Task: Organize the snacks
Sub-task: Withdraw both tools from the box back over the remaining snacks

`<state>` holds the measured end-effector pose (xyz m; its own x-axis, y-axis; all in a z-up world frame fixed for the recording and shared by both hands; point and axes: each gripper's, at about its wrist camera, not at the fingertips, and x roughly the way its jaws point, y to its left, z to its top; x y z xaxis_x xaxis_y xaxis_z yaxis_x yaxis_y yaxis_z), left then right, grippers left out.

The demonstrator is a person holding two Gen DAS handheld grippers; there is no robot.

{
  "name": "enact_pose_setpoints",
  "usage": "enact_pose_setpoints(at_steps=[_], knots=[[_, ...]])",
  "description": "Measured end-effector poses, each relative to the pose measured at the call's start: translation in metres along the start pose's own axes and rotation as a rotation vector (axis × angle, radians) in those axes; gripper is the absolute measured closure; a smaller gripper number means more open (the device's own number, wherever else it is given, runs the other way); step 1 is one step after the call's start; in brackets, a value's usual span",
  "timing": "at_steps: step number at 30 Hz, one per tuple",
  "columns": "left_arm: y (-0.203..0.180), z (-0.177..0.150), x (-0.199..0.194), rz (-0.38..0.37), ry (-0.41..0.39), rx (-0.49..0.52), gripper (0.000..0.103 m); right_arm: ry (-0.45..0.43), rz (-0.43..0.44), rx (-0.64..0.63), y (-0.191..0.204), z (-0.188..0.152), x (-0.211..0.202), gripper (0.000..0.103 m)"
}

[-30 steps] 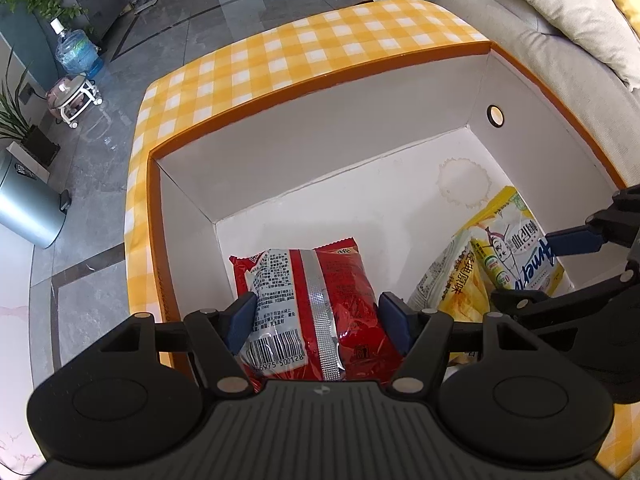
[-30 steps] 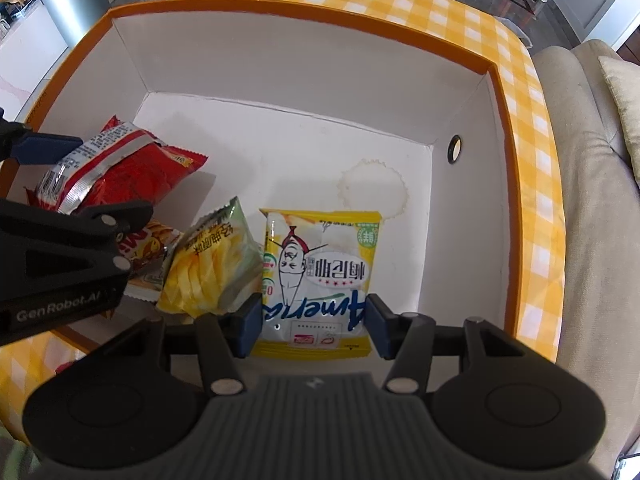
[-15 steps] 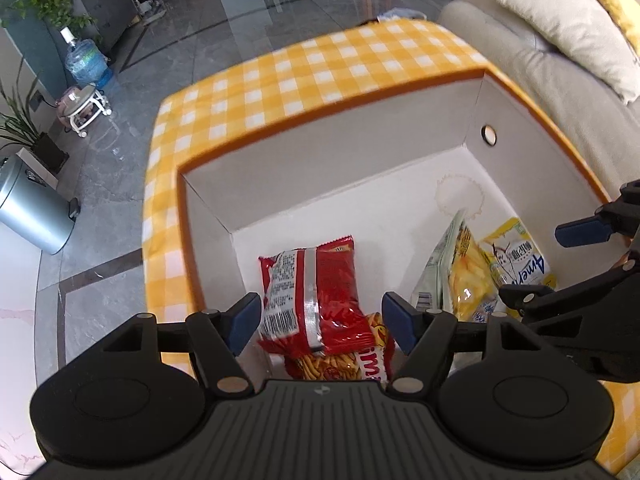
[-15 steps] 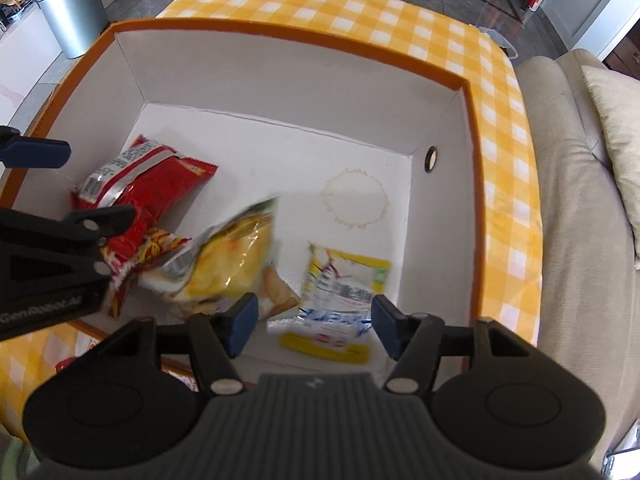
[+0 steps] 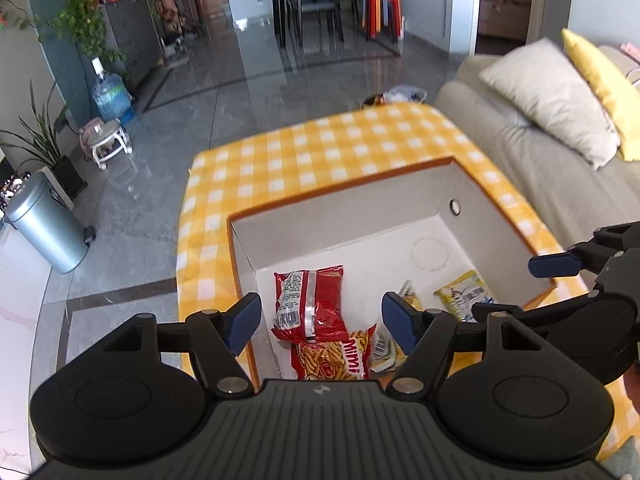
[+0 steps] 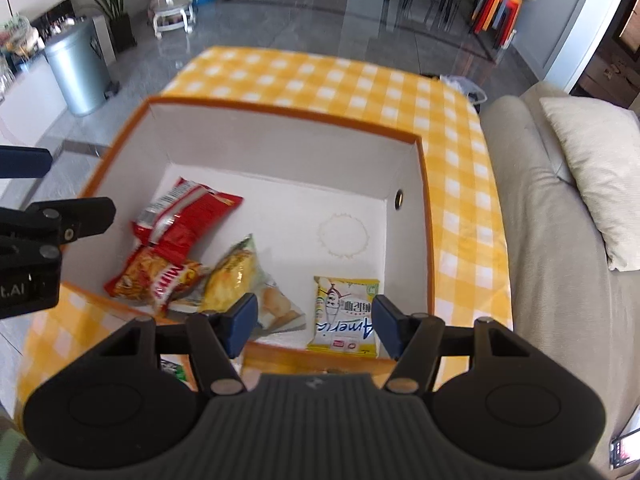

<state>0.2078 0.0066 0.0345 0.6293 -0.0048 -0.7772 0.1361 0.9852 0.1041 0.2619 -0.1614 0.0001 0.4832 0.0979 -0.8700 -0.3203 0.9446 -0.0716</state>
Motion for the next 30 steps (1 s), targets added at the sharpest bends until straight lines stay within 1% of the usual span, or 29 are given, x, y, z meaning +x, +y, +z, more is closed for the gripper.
enact_pose_setpoints(at_steps=[6,12,14,21,23,26,30], knots=[[0.0,-0.014,-0.032,0.011,-0.056,-0.006,0.022,-0.111,0.023,0.017,0.007,-0.02,-0.049,0.042],[0.006,-0.036,-0.056,-0.009,-0.087,-0.079,0.021,-0.212,0.032,0.044,0.014,-0.05,-0.091,0.042],[0.009,-0.045,-0.064,-0.022,-0.091,-0.107,0.021,-0.239,0.034,0.058,0.014,-0.061,-0.1,0.038],[0.012,-0.079,-0.078,-0.048,-0.114,-0.19,0.019,-0.314,0.07,0.133,0.014,-0.106,-0.123,0.036],[0.011,-0.091,-0.08,-0.057,-0.114,-0.213,0.019,-0.336,0.07,0.155,0.015,-0.121,-0.126,0.036],[0.005,-0.111,-0.078,-0.072,-0.097,-0.218,0.019,-0.362,0.053,0.177,0.019,-0.143,-0.127,0.036],[-0.007,-0.135,-0.069,-0.082,-0.032,-0.186,0.019,-0.361,0.028,0.177,0.022,-0.168,-0.119,0.036]])
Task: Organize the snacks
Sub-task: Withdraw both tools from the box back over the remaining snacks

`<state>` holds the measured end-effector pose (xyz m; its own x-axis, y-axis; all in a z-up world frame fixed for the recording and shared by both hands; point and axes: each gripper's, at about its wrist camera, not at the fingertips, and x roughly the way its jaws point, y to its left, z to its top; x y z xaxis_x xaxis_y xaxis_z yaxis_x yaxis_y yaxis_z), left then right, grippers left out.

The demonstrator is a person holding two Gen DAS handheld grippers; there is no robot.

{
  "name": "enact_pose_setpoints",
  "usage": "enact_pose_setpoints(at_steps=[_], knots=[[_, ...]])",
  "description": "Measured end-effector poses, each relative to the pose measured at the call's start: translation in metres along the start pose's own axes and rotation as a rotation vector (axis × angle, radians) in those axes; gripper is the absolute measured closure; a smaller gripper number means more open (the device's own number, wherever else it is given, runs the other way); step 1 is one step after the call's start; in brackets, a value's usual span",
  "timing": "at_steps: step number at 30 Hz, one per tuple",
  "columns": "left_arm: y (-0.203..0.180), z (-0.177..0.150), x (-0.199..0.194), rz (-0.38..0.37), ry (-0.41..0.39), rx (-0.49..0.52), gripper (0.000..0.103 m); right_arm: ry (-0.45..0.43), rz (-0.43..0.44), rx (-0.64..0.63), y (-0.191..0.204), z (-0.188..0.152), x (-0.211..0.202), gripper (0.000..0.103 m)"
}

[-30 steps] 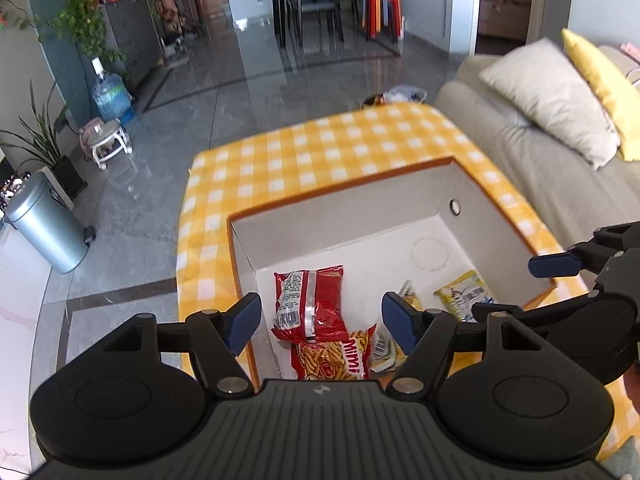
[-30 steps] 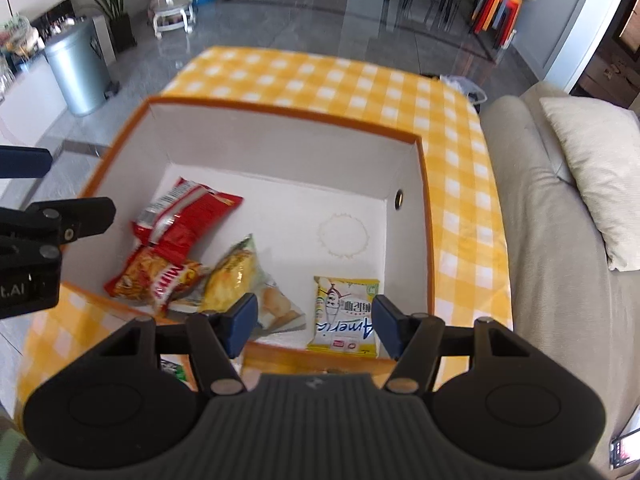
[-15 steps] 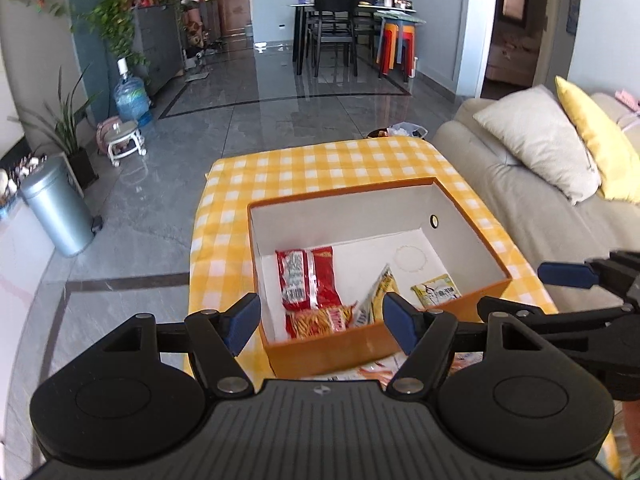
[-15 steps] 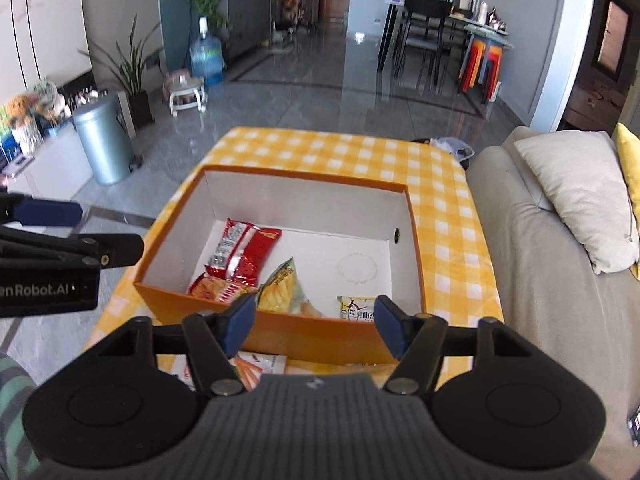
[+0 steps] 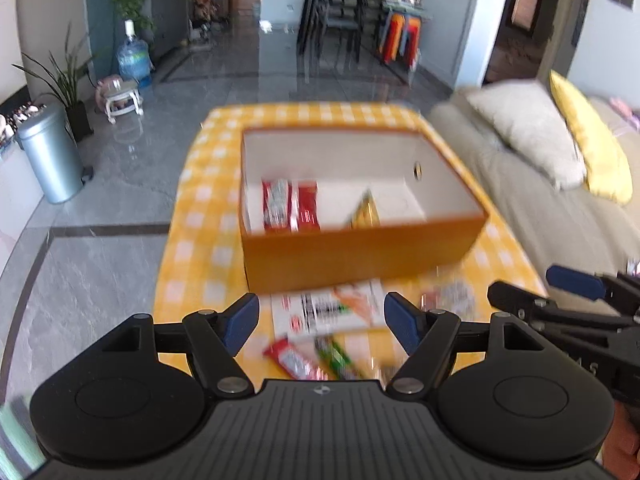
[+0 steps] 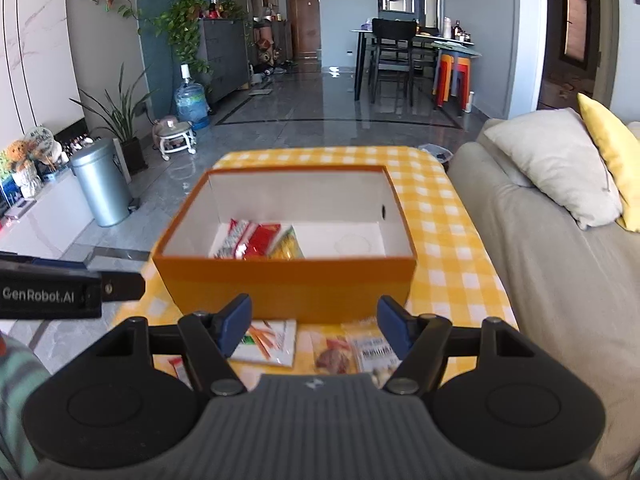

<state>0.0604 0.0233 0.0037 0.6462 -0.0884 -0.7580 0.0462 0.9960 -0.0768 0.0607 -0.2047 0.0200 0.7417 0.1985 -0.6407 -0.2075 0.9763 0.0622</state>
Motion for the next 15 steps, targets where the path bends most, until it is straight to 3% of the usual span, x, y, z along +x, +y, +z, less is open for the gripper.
enact_pose_setpoints(at_steps=[8,15], knots=[[-0.005,-0.035,0.024,-0.032,0.136,-0.021,0.023,0.122,-0.036,0.026,-0.01,-0.054,0.017,0.036],[-0.003,-0.045,0.042,-0.028,0.214,-0.071,0.031,0.168,-0.017,0.056,-0.017,-0.071,0.033,0.037]])
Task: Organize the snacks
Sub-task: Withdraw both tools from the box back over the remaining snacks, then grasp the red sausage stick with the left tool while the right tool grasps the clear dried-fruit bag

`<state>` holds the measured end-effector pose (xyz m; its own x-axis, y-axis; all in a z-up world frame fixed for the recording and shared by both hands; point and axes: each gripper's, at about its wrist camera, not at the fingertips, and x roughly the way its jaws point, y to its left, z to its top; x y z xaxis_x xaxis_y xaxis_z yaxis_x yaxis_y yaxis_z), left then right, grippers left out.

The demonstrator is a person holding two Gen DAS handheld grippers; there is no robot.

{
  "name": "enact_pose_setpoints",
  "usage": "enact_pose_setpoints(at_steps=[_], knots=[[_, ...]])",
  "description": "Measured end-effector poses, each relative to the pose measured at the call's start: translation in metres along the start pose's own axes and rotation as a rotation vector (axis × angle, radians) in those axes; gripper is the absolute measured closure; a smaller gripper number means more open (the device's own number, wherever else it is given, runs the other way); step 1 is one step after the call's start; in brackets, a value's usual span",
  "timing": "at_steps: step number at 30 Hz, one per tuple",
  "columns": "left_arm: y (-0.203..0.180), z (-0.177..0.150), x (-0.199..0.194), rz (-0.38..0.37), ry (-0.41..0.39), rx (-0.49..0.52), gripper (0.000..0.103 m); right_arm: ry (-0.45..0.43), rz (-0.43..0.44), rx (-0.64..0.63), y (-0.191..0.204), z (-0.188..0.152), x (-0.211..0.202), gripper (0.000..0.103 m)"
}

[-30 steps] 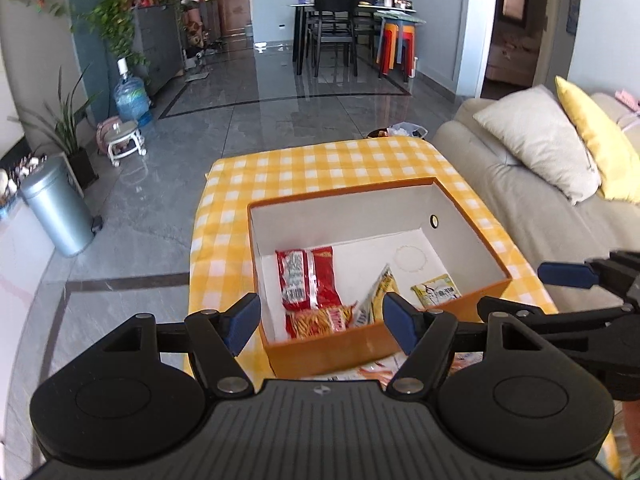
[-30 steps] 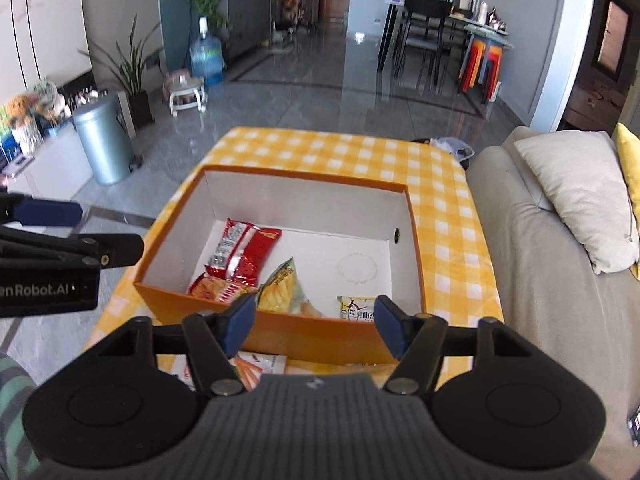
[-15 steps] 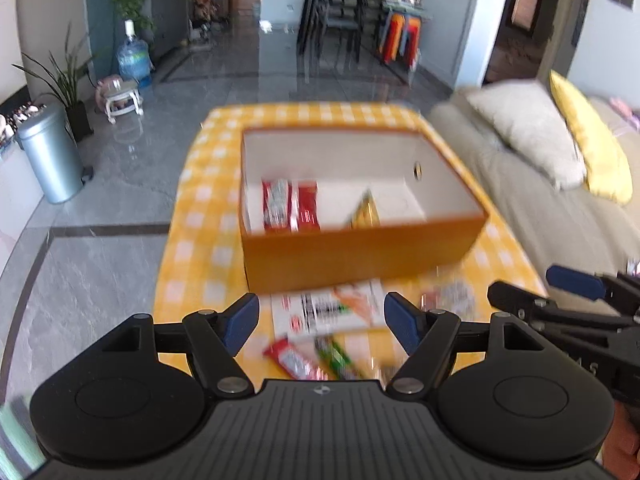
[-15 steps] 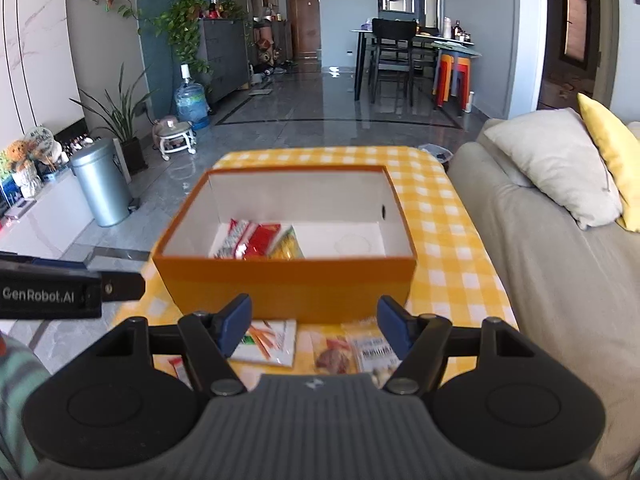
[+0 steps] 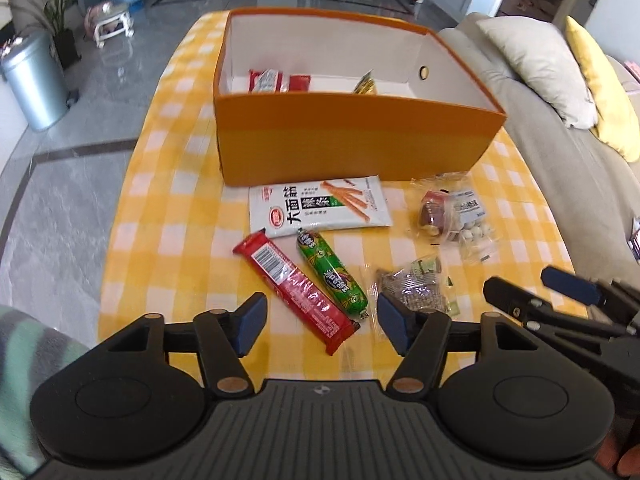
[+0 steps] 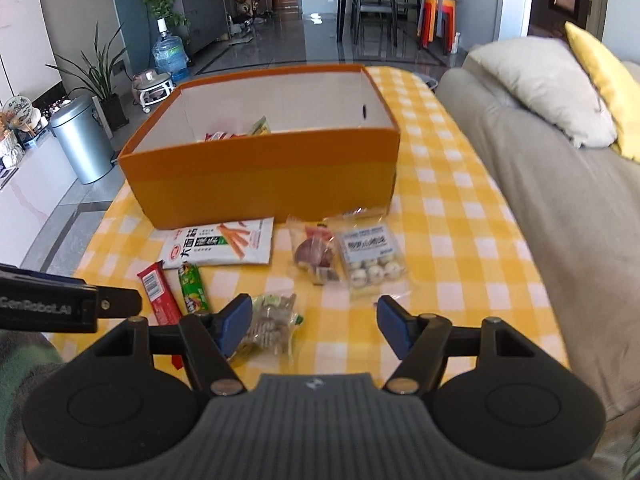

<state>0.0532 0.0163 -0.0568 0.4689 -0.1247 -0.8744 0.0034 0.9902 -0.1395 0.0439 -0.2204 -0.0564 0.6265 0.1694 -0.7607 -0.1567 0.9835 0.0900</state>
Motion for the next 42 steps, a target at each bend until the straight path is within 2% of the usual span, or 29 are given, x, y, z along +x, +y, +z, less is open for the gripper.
enact_pose_setpoints(at_steps=[6,11,17,21,25,32,38,40,42], knots=[[-0.001,0.009,0.022,-0.024,0.027,-0.057,0.043,0.052,0.009,0.029,0.002,0.001,0.019,0.047],[0.006,0.016,0.04,0.034,0.057,-0.138,0.043,0.129,0.086,0.003,0.016,0.004,0.041,0.049],[0.025,0.016,0.062,0.043,0.12,-0.263,0.043,0.192,0.094,-0.021,0.028,0.006,0.07,0.047],[0.032,0.014,0.075,0.045,0.149,-0.313,0.043,0.198,0.058,-0.021,0.029,0.006,0.082,0.045],[0.035,0.014,0.083,0.038,0.156,-0.344,0.041,0.197,0.061,0.0,0.026,0.007,0.087,0.043],[0.032,0.017,0.088,0.07,0.133,-0.329,0.039,0.191,0.057,-0.008,0.029,0.007,0.091,0.042],[0.016,0.019,0.096,0.141,0.162,-0.217,0.038,0.19,0.047,-0.008,0.032,0.006,0.094,0.038],[0.014,0.018,0.096,0.144,0.163,-0.2,0.038,0.19,0.047,-0.009,0.032,0.005,0.094,0.038],[0.014,0.017,0.096,0.138,0.17,-0.192,0.043,0.189,0.049,-0.011,0.032,0.005,0.093,0.039]])
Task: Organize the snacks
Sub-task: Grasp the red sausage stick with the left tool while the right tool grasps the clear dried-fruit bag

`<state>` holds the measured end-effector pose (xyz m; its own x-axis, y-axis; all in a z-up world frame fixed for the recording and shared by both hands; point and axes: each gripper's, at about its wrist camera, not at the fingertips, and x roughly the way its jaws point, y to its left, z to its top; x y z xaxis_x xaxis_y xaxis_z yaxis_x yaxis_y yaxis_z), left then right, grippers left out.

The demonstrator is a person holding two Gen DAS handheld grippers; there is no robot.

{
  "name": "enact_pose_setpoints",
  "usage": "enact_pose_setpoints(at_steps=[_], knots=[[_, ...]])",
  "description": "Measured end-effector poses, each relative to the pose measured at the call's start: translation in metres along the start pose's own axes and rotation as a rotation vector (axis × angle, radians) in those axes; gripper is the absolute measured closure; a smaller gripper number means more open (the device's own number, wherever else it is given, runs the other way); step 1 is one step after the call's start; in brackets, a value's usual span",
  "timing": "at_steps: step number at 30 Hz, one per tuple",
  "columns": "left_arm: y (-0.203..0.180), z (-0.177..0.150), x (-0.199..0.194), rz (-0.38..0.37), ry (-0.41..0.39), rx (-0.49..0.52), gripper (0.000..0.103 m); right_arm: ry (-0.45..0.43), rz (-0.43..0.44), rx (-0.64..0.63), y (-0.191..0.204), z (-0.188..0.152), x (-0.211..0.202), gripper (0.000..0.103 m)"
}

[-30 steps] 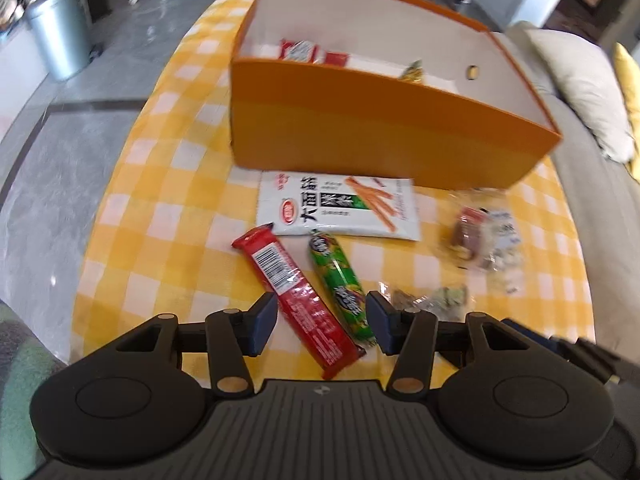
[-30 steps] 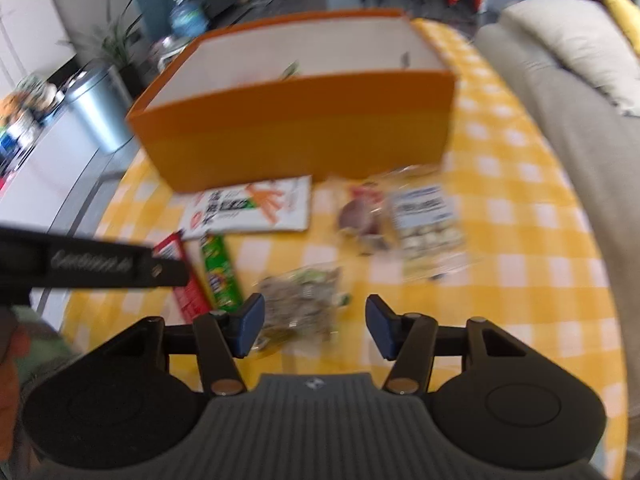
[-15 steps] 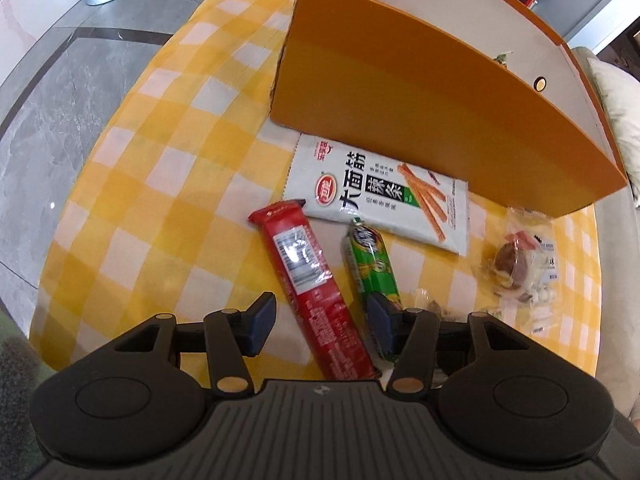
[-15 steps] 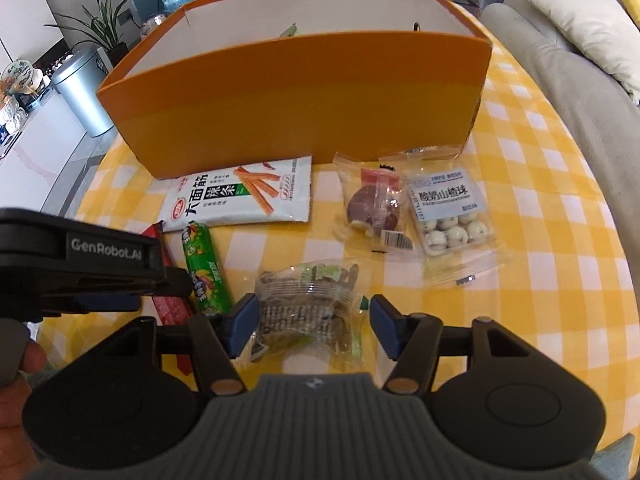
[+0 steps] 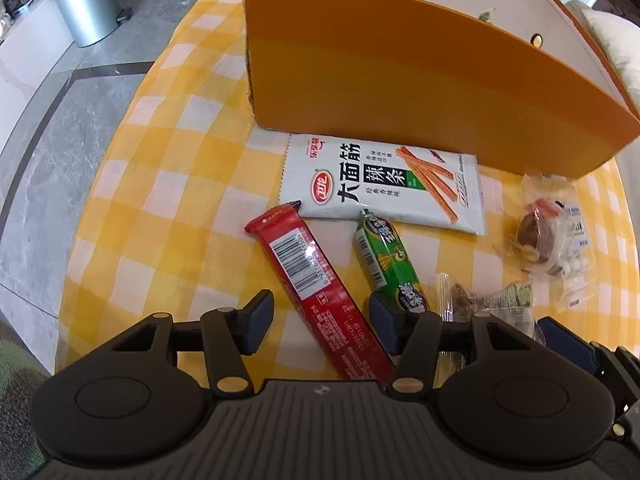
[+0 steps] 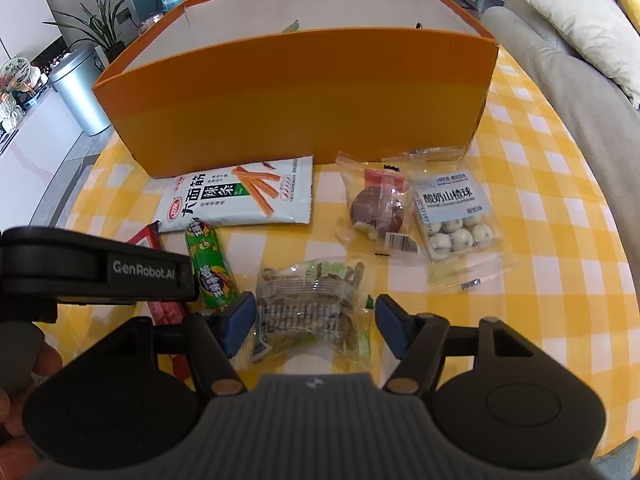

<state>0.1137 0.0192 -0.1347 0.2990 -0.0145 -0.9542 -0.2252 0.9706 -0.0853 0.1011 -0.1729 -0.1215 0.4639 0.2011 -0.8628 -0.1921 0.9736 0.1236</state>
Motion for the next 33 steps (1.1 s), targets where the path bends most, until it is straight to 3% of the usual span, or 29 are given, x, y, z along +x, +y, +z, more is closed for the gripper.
enact_pose_setpoints(at_steps=[5,9,14,21,26,33], knots=[[-0.005,-0.006,-0.004,-0.005,0.025,0.052,0.063,0.011,-0.009,0.003,-0.002,-0.002,-0.003,0.041],[-0.01,-0.013,-0.007,-0.014,0.073,0.107,0.065,0.039,-0.029,-0.01,-0.005,-0.004,-0.007,0.042],[-0.013,-0.014,-0.007,0.008,0.061,0.114,0.056,0.043,-0.027,0.006,-0.011,-0.008,-0.009,0.041],[-0.016,-0.016,-0.01,0.015,0.042,0.121,0.057,0.023,-0.015,0.03,-0.013,-0.007,-0.007,0.04],[-0.013,-0.017,-0.01,0.001,0.033,0.128,0.069,0.019,-0.012,0.021,-0.011,-0.007,-0.007,0.045],[-0.008,-0.017,-0.019,-0.042,0.001,0.111,0.074,0.018,-0.014,0.025,-0.012,-0.008,-0.01,0.051]])
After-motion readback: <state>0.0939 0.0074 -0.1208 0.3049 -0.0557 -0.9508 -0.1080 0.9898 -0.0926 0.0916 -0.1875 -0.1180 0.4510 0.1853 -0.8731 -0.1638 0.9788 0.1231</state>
